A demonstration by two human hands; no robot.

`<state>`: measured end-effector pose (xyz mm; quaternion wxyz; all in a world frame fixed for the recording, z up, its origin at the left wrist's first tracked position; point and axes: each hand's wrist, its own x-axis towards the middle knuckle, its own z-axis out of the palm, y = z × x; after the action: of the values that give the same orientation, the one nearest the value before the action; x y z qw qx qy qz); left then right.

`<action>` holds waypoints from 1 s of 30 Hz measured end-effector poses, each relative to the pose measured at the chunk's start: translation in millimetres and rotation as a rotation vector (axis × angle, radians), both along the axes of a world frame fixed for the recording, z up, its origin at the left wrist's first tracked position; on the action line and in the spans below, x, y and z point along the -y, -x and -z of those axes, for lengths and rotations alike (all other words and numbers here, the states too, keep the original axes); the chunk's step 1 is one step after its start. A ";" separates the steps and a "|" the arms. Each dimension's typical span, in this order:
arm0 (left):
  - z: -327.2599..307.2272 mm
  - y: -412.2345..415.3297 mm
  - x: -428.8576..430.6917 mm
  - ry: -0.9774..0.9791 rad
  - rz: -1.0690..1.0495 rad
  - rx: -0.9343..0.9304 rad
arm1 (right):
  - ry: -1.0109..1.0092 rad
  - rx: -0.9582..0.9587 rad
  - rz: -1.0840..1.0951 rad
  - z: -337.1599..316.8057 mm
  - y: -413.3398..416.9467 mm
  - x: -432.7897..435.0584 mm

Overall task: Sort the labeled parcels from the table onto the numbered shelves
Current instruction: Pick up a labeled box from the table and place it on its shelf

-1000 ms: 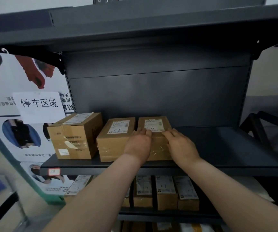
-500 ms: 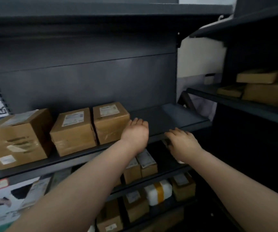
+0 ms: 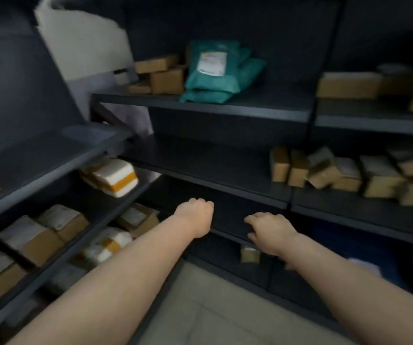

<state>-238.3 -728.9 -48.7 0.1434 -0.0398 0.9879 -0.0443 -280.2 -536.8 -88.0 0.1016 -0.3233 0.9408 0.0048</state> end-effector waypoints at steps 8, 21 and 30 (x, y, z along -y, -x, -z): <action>30.3 8.1 -247.1 -0.082 0.495 0.120 | -0.002 0.042 0.506 15.6 -79.4 -249.0; 34.2 -0.1 -586.7 -0.087 1.158 0.143 | 0.011 0.025 1.298 9.1 -205.1 -519.8; 17.6 0.6 -769.6 -0.098 1.431 0.186 | -0.017 -0.032 1.680 -2.2 -248.4 -633.3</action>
<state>-238.9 40.7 -66.4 0.1644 0.6272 0.7564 -0.0863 -31.8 96.5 -85.8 0.0606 0.4858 0.8698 -0.0608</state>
